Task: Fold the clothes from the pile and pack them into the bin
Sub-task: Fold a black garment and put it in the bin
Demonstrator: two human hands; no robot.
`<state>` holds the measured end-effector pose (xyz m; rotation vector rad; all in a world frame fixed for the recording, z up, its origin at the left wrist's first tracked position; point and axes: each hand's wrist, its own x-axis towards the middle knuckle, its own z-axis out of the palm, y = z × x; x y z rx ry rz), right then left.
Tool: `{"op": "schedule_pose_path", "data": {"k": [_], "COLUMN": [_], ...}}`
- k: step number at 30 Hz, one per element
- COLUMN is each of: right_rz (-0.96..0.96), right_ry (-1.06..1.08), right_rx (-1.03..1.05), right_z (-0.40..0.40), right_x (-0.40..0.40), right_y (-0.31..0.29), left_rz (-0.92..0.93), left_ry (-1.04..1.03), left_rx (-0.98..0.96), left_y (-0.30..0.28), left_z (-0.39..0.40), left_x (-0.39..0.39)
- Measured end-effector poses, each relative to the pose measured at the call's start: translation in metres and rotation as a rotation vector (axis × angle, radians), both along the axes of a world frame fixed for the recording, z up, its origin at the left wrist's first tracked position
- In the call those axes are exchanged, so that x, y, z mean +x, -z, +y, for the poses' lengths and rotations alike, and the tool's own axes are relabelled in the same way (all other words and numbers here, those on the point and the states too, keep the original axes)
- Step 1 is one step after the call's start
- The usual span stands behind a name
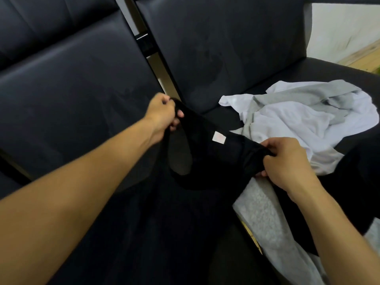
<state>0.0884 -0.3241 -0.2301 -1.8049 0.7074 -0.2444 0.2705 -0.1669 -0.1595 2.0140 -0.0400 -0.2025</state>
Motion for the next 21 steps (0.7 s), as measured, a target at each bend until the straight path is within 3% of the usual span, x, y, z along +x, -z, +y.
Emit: {"op": "schedule_pose_path", "data": {"k": [3, 5, 10, 14, 17, 19, 21], "right_rz": [-0.037, -0.036, 0.015, -0.068, -0.105, -0.118, -0.135], "right_ry": [-0.027, -0.085, -0.127, -0.066, -0.101, -0.084, -0.056], "right_rx": [-0.188, -0.185, 0.171, 0.475, 0.632, 0.676, 0.716], "right_z": [0.0, 0.0, -0.004, -0.002, 0.002, 0.005, 0.01], "right_x": [-0.001, -0.002, -0.004, -0.002, -0.002, -0.001, 0.001], "right_y": [-0.003, -0.004, -0.006, -0.015, -0.023, -0.026, -0.027], "left_rz": [-0.106, -0.084, 0.351, 0.44, 0.331, 0.092, -0.193], "left_ry": [-0.069, -0.065, 0.14, 0.094, 0.144, 0.209, 0.23], "left_rx": [0.065, 0.058, -0.118, -0.24, -0.143, 0.2, 0.399], "left_y": [-0.018, -0.022, 0.002, 0.016, 0.015, 0.018, 0.025], "left_z": [0.007, 0.007, -0.002, -0.01, -0.006, 0.008, 0.032], "left_x": [0.021, 0.023, -0.006, -0.012, -0.008, -0.015, -0.046]}}
